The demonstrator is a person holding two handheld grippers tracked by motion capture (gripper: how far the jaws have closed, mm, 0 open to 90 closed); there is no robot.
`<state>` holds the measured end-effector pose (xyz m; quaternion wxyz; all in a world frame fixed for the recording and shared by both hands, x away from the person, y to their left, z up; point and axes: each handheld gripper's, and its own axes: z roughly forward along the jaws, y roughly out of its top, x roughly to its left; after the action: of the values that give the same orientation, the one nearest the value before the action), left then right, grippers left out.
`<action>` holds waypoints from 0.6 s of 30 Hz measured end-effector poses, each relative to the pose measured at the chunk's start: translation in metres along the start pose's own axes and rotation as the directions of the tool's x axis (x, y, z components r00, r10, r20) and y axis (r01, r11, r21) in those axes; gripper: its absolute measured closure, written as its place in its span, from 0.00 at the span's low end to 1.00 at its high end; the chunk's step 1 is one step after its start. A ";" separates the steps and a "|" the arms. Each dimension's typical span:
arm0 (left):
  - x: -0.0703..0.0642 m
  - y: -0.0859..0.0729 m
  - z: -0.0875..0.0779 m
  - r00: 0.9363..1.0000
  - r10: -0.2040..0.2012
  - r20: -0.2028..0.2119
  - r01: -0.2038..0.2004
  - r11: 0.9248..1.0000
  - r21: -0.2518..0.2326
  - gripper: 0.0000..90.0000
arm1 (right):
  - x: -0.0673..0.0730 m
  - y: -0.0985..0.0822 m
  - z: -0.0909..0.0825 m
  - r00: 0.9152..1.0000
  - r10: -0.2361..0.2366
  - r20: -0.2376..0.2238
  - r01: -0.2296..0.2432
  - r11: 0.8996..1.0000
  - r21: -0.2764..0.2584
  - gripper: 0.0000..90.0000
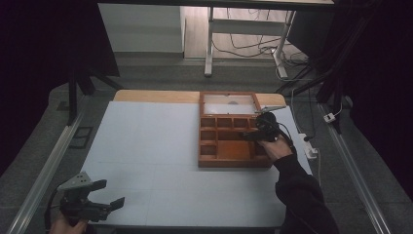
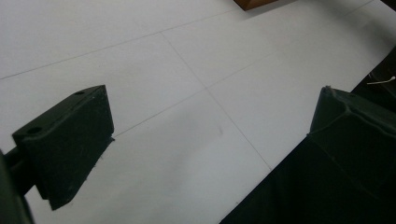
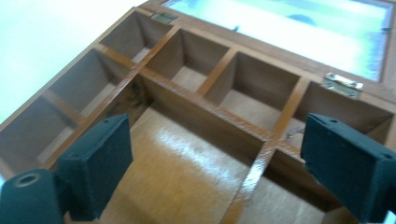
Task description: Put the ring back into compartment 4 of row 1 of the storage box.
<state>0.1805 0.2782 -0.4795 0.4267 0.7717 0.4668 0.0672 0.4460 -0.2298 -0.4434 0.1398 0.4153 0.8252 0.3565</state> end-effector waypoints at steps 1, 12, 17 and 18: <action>0.000 0.000 0.000 1.000 -0.001 -0.001 0.001 1.000 0.000 0.00 | 0.003 0.000 0.000 1.000 0.002 -0.002 -0.002 1.000 0.005 0.09; 0.000 0.000 -0.001 1.000 -0.002 0.001 0.002 1.000 -0.007 0.00 | 0.022 -0.010 -0.008 0.998 -0.027 -0.055 0.027 1.000 0.005 0.02; 0.000 0.000 -0.001 1.000 -0.001 0.000 0.001 1.000 -0.008 0.00 | 0.030 -0.015 -0.011 0.997 -0.036 -0.073 0.036 0.999 -0.008 0.01; 0.000 0.000 -0.001 1.000 -0.001 0.000 0.001 1.000 -0.008 0.00 | 0.031 -0.017 -0.012 0.996 -0.037 -0.075 0.036 0.999 -0.014 0.01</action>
<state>0.1799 0.2788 -0.4793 0.4298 0.7698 0.4668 0.0689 0.4106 -0.2174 -0.4446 0.1177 0.3853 0.8351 0.3746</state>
